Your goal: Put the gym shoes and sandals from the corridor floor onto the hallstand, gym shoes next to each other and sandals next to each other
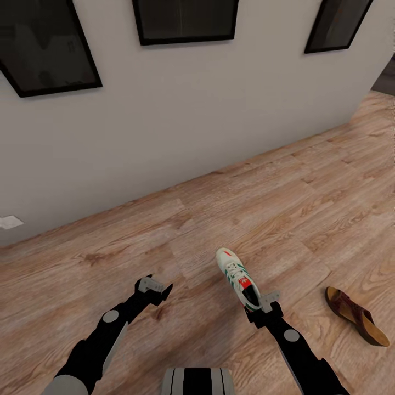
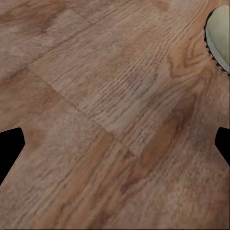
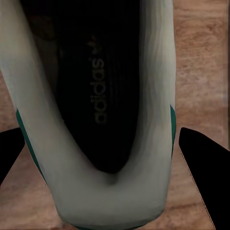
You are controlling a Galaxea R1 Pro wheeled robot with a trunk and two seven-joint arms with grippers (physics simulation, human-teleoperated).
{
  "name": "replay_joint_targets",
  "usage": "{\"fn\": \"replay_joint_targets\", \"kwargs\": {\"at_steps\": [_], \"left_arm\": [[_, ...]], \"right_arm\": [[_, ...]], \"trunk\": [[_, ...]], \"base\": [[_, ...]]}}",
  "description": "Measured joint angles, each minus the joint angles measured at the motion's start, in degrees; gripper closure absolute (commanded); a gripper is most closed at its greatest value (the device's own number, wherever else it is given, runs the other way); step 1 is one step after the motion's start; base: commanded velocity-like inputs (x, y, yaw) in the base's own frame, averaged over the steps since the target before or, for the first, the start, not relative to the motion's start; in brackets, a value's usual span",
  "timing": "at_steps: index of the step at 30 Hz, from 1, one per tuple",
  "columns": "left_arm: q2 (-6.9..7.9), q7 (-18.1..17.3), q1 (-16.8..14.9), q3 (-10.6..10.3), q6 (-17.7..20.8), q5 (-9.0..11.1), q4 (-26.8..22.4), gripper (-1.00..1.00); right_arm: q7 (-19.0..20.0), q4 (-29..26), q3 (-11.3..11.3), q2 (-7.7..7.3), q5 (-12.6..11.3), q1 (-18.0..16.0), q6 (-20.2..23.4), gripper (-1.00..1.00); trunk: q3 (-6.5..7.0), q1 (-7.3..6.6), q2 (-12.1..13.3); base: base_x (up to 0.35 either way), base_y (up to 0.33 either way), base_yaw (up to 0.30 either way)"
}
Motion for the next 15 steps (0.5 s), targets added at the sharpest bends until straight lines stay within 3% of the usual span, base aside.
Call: {"fn": "replay_joint_targets", "kwargs": {"at_steps": [2, 6, 11, 15], "left_arm": [[0.43, 0.06, 0.71, 0.8, -0.03, 0.05, 0.03, -1.0], [1.15, 0.2, 3.63, 6.27, -0.32, 0.06, 0.3, -1.0], [1.41, 0.46, 5.76, 8.74, -0.55, 0.07, 0.81, -1.0], [1.52, 0.41, 8.49, 11.26, -0.98, 0.07, 1.05, -1.0]], "right_arm": [[-0.02, -0.01, 0.0, 0.01, -0.01, 0.0, 0.0, 1.0], [-0.07, -0.03, -0.2, -0.06, -0.07, 0.0, 0.01, 1.0], [-0.23, 0.04, -1.43, -0.24, -0.61, 0.01, -0.02, 1.0], [-0.3, 0.17, -6.04, -0.55, -1.78, 0.06, -0.14, 1.0]], "trunk": [[0.44, -0.05, 0.03], [1.36, -0.15, 0.08], [2.77, -0.28, 0.15], [3.98, -0.39, 0.2]], "base": [[0.0, 0.0, 0.0], [0.0, 0.0, -0.014], [0.0, 0.0, -0.076], [0.0, 0.0, -0.096]]}}
